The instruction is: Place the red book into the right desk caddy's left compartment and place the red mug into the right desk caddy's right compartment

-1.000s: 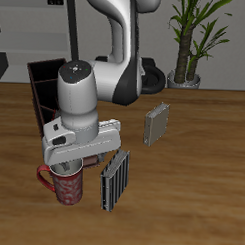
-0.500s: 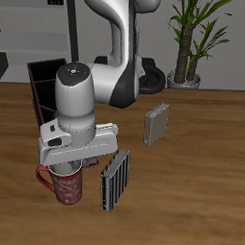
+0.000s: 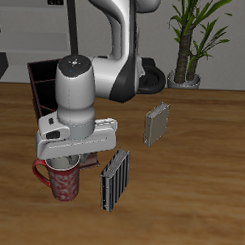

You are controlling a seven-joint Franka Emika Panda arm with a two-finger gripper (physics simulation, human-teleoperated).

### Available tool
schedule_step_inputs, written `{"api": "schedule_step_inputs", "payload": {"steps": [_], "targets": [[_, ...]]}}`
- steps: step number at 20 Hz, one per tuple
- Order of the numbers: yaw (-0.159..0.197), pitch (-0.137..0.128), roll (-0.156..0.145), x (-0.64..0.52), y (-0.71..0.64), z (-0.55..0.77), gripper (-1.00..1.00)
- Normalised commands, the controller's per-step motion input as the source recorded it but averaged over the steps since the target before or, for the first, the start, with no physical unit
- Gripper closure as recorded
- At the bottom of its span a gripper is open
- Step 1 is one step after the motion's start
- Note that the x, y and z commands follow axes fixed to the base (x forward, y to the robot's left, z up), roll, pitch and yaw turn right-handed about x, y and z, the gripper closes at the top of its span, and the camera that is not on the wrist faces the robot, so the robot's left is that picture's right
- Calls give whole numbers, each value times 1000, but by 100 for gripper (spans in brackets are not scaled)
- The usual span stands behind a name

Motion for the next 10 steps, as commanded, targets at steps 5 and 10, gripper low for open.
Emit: {"api": "schedule_step_inputs", "payload": {"steps": [5, 10], "targets": [[-6, -66, -41, -118, 14, 482, 100], [-23, -53, -28, -191, -21, 522, 100]]}}
